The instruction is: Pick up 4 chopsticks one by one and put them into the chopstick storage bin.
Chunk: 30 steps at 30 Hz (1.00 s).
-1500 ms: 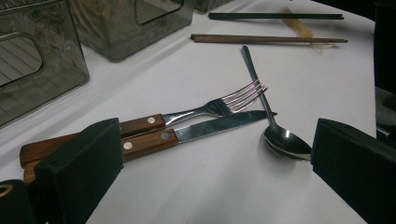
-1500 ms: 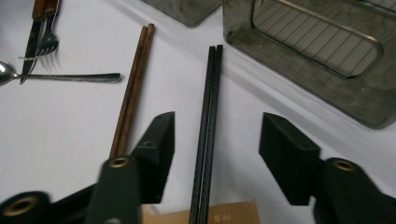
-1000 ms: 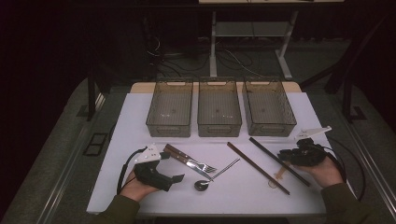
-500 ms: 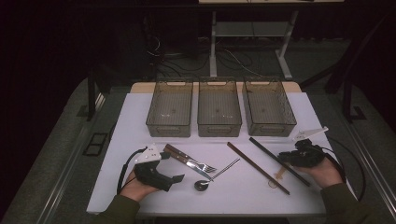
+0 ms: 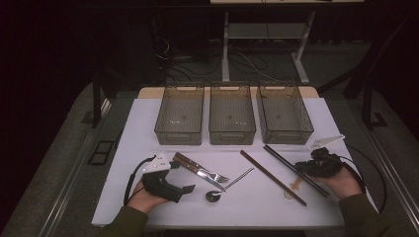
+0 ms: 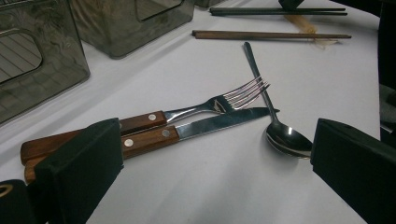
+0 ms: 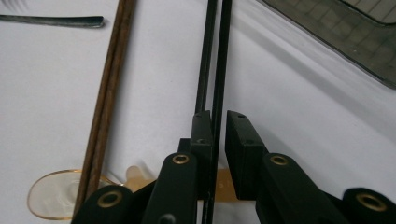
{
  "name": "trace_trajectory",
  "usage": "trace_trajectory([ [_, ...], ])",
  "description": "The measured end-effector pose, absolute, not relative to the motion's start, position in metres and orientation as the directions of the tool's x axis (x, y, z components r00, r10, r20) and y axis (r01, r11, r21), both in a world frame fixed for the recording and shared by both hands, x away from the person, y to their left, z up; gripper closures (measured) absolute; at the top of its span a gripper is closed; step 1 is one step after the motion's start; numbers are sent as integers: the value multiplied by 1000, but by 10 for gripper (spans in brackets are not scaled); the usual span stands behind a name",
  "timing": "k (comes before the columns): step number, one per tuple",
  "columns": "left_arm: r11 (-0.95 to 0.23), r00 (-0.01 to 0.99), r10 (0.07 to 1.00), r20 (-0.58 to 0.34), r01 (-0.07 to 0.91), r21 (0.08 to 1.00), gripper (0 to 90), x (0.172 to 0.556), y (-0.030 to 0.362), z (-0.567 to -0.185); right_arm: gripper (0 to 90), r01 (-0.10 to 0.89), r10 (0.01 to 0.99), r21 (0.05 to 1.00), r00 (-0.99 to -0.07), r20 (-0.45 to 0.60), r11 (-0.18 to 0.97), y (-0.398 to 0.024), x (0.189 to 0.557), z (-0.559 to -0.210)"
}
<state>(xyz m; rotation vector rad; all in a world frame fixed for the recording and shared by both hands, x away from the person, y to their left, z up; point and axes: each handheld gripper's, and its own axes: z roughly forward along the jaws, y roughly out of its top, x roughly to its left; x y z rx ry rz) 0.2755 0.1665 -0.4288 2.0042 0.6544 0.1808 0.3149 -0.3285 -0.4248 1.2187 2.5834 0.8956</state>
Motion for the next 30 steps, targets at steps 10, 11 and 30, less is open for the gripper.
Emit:
trace_trajectory([
  [10, -376, 844, 517, -142, 373, 848, 11, 275, 167, -429, 815, 664, 752, 560, -651, 107, 495, -327, 317, -428],
  [11, -378, 844, 517, -141, 372, 848, 11, 276, 167, -429, 818, 664, 752, 558, -651, 105, 497, -326, 317, -429],
  [30, -380, 845, 516, -139, 372, 847, 13, 275, 166, -429, 846, 670, 756, 543, -647, 95, 506, -322, 319, -434],
])
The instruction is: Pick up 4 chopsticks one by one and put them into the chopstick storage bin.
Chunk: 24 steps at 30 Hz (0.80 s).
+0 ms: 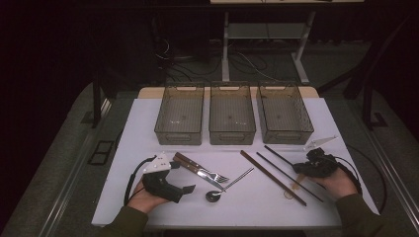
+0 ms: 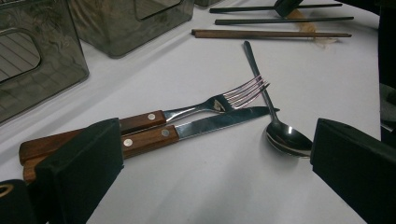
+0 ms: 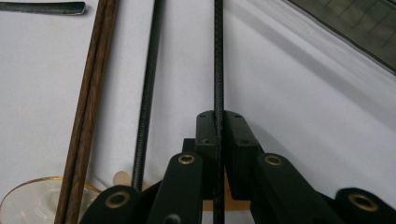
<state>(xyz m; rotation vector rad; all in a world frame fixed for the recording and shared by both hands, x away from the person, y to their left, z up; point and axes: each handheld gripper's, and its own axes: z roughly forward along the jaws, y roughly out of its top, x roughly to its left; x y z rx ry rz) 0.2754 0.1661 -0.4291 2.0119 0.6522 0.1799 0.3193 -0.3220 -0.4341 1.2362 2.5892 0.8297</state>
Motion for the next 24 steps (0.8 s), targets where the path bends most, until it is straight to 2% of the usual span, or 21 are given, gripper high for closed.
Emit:
trace_trajectory([
  [24, -383, 847, 511, -147, 378, 843, 5, 275, 164, -431, 848, 657, 747, 593, -651, 136, 465, -328, 312, -422],
])
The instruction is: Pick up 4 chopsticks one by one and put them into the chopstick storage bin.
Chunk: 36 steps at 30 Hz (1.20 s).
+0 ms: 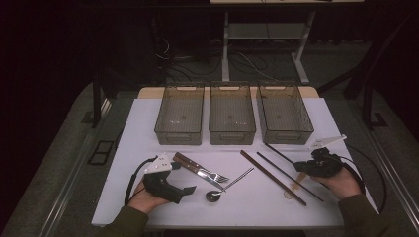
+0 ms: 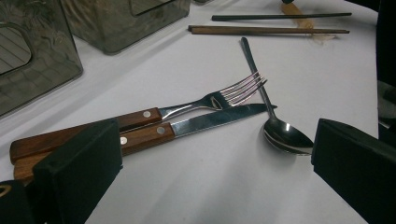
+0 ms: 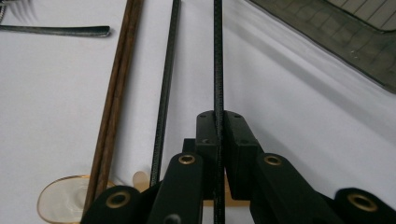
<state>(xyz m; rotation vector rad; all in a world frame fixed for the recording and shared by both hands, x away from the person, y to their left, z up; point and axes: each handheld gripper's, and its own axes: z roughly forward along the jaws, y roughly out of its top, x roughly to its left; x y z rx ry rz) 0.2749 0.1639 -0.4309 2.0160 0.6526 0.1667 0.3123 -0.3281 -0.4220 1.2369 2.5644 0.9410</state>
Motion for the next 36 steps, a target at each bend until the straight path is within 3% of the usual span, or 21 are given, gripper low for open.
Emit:
trace_trajectory([
  [17, -366, 842, 513, -167, 391, 845, 0, 277, 163, -432, 849, 624, 721, 663, -669, 181, 413, -326, 304, -408],
  [36, -372, 853, 498, -159, 376, 849, 0, 275, 162, -431, 849, 574, 667, 724, -714, 212, 384, -289, 319, -387],
])
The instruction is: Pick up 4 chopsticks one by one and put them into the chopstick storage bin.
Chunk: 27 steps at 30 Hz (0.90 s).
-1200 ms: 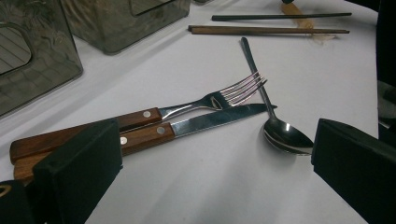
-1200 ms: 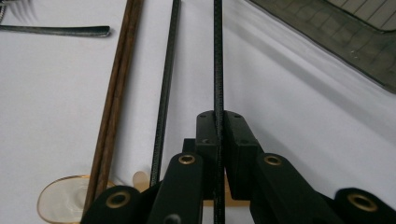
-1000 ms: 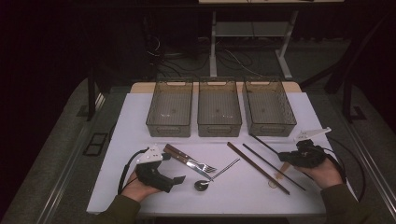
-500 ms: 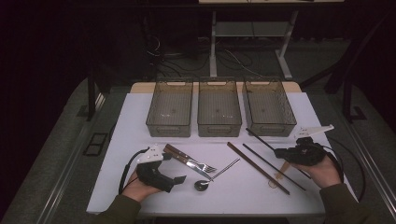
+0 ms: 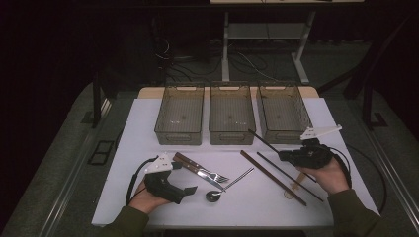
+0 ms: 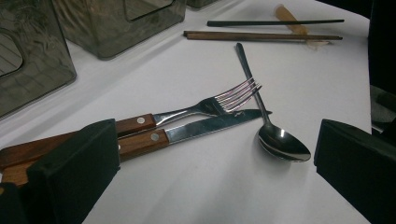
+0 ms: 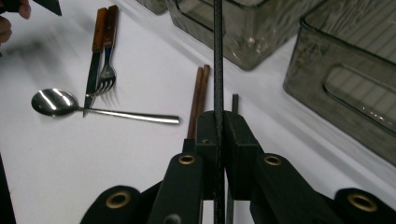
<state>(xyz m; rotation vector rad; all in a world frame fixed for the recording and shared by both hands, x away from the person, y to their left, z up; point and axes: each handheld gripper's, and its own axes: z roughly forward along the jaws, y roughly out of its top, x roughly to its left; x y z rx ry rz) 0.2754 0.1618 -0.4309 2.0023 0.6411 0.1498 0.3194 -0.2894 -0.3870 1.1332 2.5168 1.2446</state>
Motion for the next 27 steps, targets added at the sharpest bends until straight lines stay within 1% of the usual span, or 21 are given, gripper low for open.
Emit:
trace_trajectory([
  [11, -373, 855, 495, -158, 373, 850, 0, 275, 161, -431, 851, 551, 655, 738, -729, 198, 390, -267, 329, -379],
  [20, -374, 853, 496, -161, 377, 847, 0, 275, 161, -431, 851, 559, 683, 733, -708, 179, 387, -252, 335, -373],
  [27, -378, 848, 502, -168, 391, 839, 0, 276, 161, -432, 851, 559, 689, 741, -701, 184, 372, -239, 341, -367],
])
